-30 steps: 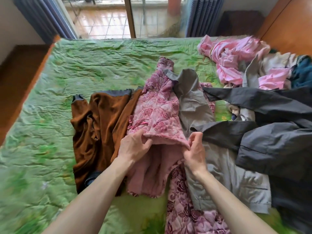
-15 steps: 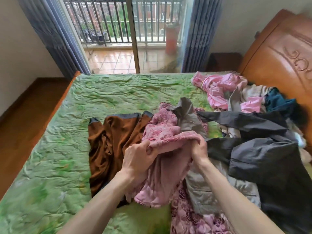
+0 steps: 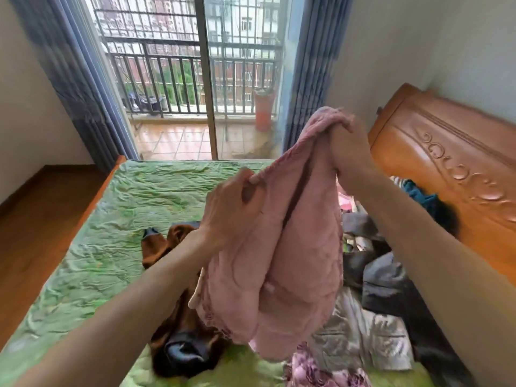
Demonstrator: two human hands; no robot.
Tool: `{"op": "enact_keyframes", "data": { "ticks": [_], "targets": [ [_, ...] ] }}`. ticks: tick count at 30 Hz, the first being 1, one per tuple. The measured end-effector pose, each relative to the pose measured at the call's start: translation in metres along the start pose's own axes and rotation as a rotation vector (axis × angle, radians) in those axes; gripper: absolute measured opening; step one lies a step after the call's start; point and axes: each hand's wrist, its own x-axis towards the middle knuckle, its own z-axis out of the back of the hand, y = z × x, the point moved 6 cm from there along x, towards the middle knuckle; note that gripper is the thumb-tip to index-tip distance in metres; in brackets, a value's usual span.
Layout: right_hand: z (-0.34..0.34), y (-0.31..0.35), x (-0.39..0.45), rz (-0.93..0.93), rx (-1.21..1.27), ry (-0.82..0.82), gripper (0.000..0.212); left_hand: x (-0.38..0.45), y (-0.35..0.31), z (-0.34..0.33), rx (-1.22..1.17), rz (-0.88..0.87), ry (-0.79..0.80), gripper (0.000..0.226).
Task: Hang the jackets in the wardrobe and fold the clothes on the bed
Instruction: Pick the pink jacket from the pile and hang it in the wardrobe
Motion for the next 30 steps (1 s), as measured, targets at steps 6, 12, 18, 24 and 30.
{"op": "enact_keyframes", "data": {
  "ticks": [6,12,18,24,30],
  "targets": [
    [0.008,0.046,0.004,-0.027,-0.002,0.120,0.030,0.026,-0.087,0.010,-0.321,-0.066,0.117,0.053],
    [0.021,0.000,-0.040,-0.218,-0.073,0.369,0.026,0.015,-0.086,-0.025,-0.332,0.110,0.262,0.046],
    [0.060,-0.054,-0.063,-0.213,-0.036,0.199,0.038,-0.020,-0.078,-0.048,-0.433,0.308,0.298,0.024],
    [0.044,-0.113,-0.111,-0.251,-0.265,0.521,0.049,-0.005,-0.078,-0.024,-0.584,0.379,0.244,0.009],
    [0.037,-0.167,-0.125,0.010,-0.568,0.386,0.019,0.005,-0.036,0.007,-0.467,0.455,0.187,0.014]
  ]
}}
